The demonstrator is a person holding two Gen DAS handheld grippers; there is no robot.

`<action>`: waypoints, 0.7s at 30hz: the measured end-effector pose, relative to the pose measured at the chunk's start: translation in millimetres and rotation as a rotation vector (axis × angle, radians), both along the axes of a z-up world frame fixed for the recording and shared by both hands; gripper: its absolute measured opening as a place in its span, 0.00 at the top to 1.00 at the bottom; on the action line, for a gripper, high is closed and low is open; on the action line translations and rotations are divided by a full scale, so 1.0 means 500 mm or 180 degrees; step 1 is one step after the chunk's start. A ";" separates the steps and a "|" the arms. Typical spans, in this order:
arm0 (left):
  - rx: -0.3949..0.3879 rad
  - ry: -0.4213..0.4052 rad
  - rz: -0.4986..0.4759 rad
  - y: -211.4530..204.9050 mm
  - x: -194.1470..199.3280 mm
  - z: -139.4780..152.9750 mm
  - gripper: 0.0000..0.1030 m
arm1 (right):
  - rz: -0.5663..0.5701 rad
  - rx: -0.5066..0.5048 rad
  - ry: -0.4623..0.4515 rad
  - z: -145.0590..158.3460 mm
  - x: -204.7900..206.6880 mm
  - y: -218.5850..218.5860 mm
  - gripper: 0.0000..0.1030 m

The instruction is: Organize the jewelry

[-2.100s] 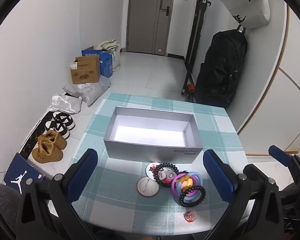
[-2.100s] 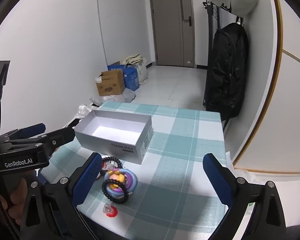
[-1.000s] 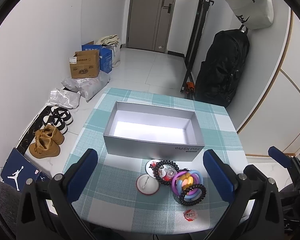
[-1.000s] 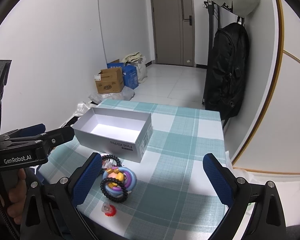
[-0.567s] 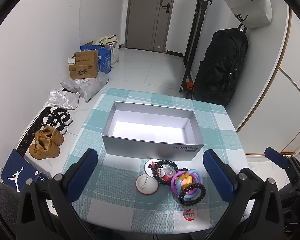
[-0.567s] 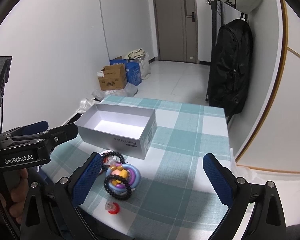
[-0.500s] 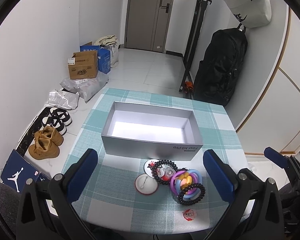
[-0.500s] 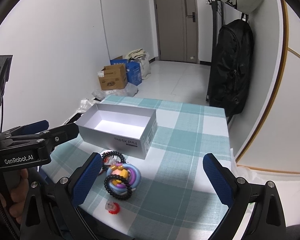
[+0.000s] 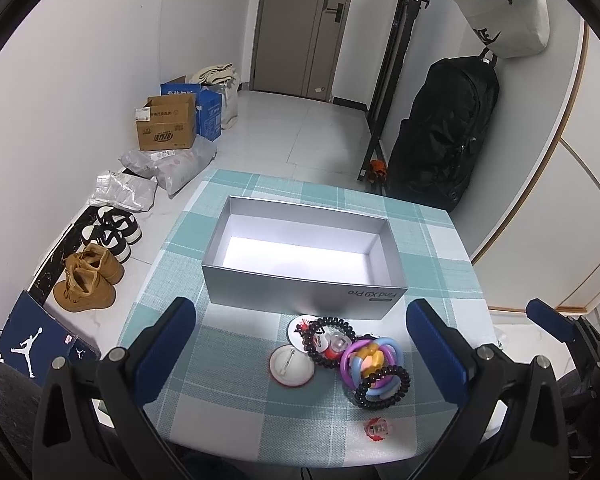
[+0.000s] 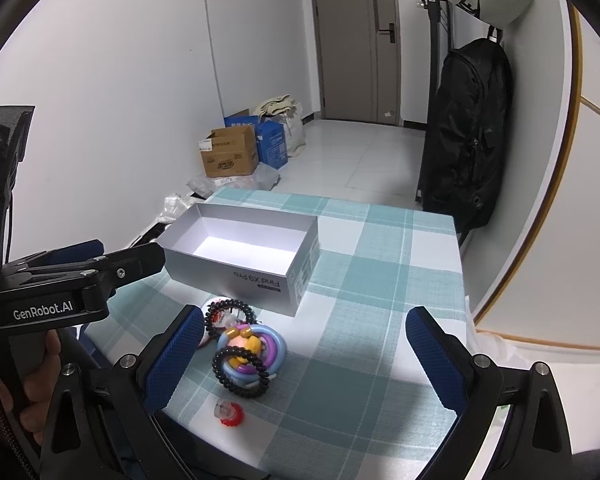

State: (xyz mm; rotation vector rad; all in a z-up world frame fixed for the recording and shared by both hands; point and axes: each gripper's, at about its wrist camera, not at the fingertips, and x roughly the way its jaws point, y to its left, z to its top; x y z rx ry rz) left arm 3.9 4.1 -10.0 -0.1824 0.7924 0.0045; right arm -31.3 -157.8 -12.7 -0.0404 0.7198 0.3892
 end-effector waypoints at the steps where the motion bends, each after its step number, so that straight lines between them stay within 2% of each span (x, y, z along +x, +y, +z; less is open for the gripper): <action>1: -0.0003 0.0001 -0.0001 0.000 0.000 0.000 0.01 | 0.0004 0.0005 -0.0003 0.000 -0.001 0.000 0.02; 7: -0.0016 0.0016 -0.0007 -0.001 0.003 -0.001 0.01 | 0.0040 0.0006 0.0017 -0.003 0.000 0.003 0.02; 21: -0.0181 0.0203 -0.0025 0.034 0.011 -0.023 0.01 | 0.0299 -0.0107 0.0452 -0.057 0.020 0.040 0.05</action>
